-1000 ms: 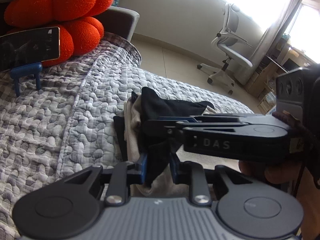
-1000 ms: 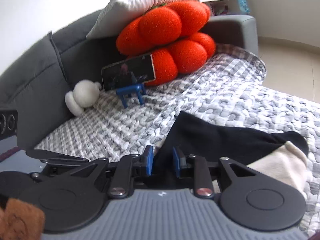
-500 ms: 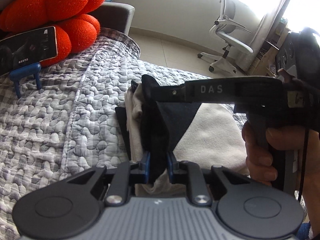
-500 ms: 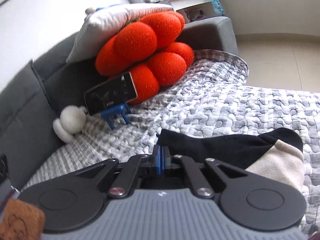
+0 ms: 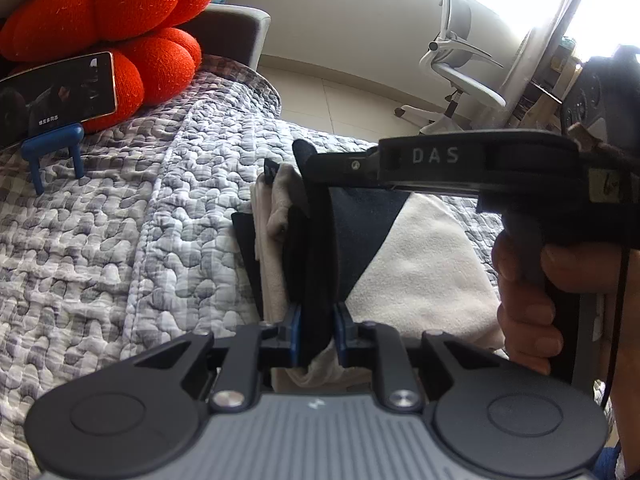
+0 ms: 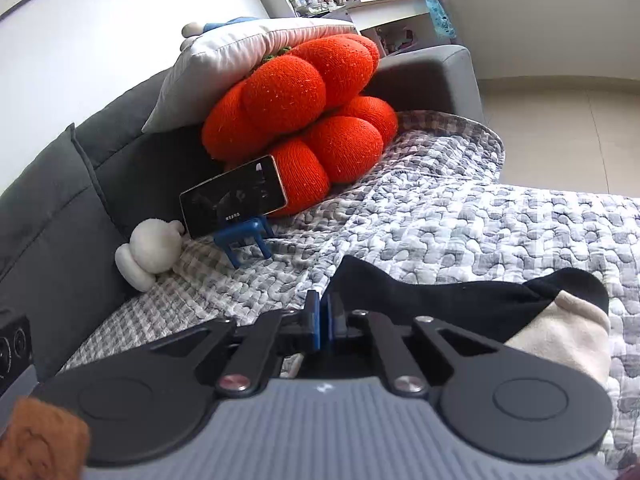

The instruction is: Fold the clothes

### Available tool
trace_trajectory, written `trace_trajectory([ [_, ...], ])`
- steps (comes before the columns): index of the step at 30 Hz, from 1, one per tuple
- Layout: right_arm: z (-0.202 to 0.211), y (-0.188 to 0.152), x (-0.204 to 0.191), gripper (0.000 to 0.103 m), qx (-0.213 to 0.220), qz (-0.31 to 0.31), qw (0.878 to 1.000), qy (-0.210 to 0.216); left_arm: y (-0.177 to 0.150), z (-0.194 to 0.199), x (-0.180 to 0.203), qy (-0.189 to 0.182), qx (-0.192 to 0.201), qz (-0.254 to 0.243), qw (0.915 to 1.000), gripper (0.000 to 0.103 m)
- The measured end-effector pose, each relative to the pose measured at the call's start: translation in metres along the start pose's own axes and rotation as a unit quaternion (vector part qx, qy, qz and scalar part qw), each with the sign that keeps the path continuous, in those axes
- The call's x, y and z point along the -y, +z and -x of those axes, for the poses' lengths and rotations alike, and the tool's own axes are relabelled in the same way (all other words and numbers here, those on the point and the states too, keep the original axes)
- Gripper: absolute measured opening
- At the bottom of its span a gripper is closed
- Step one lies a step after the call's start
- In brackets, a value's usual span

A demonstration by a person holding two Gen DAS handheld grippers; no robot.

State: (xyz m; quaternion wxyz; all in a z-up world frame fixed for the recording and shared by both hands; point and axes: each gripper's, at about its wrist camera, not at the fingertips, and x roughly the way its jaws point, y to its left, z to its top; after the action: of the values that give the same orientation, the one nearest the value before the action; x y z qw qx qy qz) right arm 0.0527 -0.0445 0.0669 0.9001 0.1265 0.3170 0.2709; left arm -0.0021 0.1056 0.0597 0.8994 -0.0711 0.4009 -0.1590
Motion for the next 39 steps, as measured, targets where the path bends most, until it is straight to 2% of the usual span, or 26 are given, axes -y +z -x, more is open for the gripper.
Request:
trace_trajectory([
  [10,-0.024,-0.017,0.003,0.006,-0.008,-0.025,0.999,0.018,-0.001,0.002,0.000,-0.001,-0.002,-0.004,1.0000,0.017],
  [12,-0.019,-0.015,0.008,0.007,0.003,-0.039,0.999,0.020,0.000,0.003,-0.002,-0.005,-0.002,0.002,1.0000,0.017],
  [13,-0.014,-0.013,0.010,0.013,0.009,-0.047,0.999,0.021,0.000,0.003,-0.003,-0.007,-0.002,0.006,1.0000,0.017],
  [14,-0.008,-0.010,0.011,0.016,0.018,-0.052,0.998,0.021,0.000,0.002,-0.005,-0.008,-0.003,0.011,0.9999,0.018],
  [18,0.019,-0.001,0.013,0.016,0.041,-0.039,0.998,0.034,0.001,0.002,-0.008,-0.012,-0.004,0.024,0.9996,0.020],
  [21,0.024,-0.003,0.017,0.016,0.017,-0.028,0.999,0.040,0.002,0.003,-0.008,-0.012,-0.002,0.025,0.9996,0.020],
  [23,0.016,-0.010,0.015,0.016,-0.024,-0.014,0.998,0.049,0.004,0.005,-0.008,-0.011,0.004,0.024,0.9996,0.021],
  [25,0.001,-0.020,0.006,0.016,-0.062,0.012,0.997,0.037,0.005,0.009,-0.010,-0.007,0.013,0.027,0.9995,0.026],
  [27,-0.010,-0.028,-0.001,0.016,-0.071,0.026,0.997,0.028,0.007,0.011,-0.013,-0.002,0.019,0.033,0.9993,0.033],
  [29,-0.014,-0.030,-0.004,0.016,-0.069,0.026,0.997,0.028,0.009,0.011,-0.020,0.008,0.020,0.049,0.9985,0.037],
  [32,-0.015,-0.031,-0.003,0.015,-0.067,0.022,0.997,0.029,0.010,0.011,-0.033,0.014,0.023,0.086,0.9960,0.039],
  [39,0.014,-0.021,0.000,0.016,-0.033,0.007,0.999,0.027,0.009,0.010,-0.054,0.010,0.032,0.159,0.9868,0.039],
])
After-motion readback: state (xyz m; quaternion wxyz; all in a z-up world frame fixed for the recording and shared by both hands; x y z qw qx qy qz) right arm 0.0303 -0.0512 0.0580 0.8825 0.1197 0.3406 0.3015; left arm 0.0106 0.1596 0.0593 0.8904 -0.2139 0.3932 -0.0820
